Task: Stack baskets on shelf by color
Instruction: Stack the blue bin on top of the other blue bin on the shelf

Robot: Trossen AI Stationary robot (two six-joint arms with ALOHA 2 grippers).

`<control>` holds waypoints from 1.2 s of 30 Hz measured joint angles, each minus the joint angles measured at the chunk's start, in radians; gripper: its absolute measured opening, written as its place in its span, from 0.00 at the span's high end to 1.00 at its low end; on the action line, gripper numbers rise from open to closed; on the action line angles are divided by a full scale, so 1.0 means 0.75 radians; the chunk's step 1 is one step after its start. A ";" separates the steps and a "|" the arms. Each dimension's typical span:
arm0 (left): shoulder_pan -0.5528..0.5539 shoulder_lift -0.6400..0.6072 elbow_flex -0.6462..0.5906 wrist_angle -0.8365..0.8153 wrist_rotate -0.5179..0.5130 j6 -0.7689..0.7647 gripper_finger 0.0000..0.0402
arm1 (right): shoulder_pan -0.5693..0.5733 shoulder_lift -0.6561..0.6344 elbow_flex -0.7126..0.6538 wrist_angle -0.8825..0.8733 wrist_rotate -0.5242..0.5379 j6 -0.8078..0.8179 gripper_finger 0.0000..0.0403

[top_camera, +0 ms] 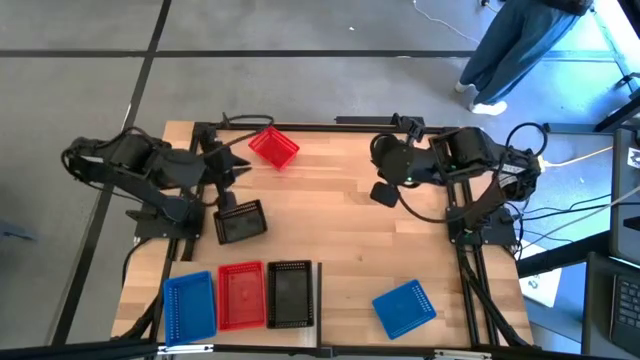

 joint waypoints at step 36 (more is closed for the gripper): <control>0.241 -0.004 -0.002 -0.184 0.020 -0.182 0.90 | 0.340 -0.363 -1.386 0.675 -0.878 -0.020 0.78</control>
